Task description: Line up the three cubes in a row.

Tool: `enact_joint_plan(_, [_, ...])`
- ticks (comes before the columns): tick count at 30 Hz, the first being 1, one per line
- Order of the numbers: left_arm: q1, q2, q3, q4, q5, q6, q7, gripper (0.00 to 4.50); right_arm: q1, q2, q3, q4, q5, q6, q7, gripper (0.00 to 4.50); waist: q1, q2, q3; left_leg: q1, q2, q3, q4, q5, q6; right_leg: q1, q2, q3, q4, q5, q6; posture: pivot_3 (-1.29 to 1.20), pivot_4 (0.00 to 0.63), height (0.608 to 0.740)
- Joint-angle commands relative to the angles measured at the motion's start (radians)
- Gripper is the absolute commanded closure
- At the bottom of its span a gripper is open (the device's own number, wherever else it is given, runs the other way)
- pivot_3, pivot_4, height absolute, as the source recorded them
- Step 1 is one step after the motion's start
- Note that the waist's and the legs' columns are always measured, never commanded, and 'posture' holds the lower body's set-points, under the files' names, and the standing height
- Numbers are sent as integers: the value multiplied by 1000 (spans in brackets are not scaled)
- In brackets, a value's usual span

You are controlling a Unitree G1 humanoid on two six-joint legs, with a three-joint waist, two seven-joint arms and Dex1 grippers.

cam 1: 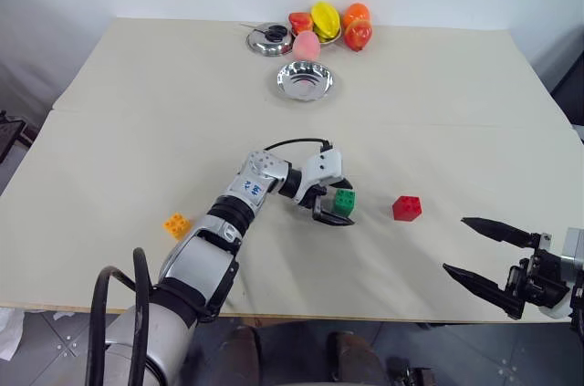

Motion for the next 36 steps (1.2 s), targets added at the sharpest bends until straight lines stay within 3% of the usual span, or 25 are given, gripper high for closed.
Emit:
enact_joint_plan(1, [-15,51,79,-192,-124,53,-114,62,-7,0,-8,-1,3,-14,3,0,-1,0,0,0,0,0,0,0,0,0,0,0,0,0,0,0,150,740])
enact_joint_plan(4, [17,117,141,-330,-215,94,-183,62,-32,-3,4,17,2,-16,13,0,-5,0,0,0,0,0,-1,0,0,0,0,0,1,0,0,0,150,740])
enact_joint_plan(8, [89,276,233,-541,-364,252,-284,62,-102,-7,49,36,7,-3,19,0,-24,1,0,1,1,0,-1,0,0,0,0,0,2,0,0,0,150,740])
enact_joint_plan(11, [155,358,304,-663,-430,284,-263,62,-154,-6,85,30,13,7,17,0,-31,1,0,2,1,0,-1,0,0,0,1,0,4,-1,-1,0,150,740])
enact_joint_plan(14, [272,505,433,-704,-463,278,-237,62,-239,2,161,18,24,31,20,0,-36,1,0,2,2,0,0,0,0,0,0,1,5,-1,-1,0,150,740])
enact_joint_plan(17, [345,579,603,-656,-523,236,-151,62,-297,4,225,24,24,46,41,0,-40,1,0,2,2,0,-1,0,0,0,1,0,5,-1,-2,0,150,740])
enact_joint_plan(20, [540,720,738,-645,-485,190,-115,62,-363,8,293,44,6,31,83,0,-50,1,0,2,2,0,-1,0,0,0,0,0,7,-1,-2,0,150,740])
enact_joint_plan(22, [646,763,831,-669,-511,216,-62,62,-393,12,310,52,14,39,92,0,-55,1,0,2,2,0,-2,0,0,0,0,0,8,-1,-2,0,150,740])
enact_joint_plan(28, [1024,757,1060,-789,-571,290,-1,62,-456,26,369,76,-10,27,113,0,-53,0,0,2,2,0,-3,-1,1,0,-1,-1,8,-2,-3,0,150,740])
enact_joint_plan(32, [1262,681,1128,-862,-594,296,-4,62,-476,36,394,103,-27,5,144,0,-57,0,0,4,2,1,-4,-3,2,-1,-1,-1,7,-3,-6,0,150,740])
enact_joint_plan(36, [1388,620,1122,-893,-593,242,-23,62,-481,39,395,121,-30,-5,161,0,-51,-2,-1,4,3,0,-3,-4,3,-1,-1,-2,7,-4,-7,0,150,740])
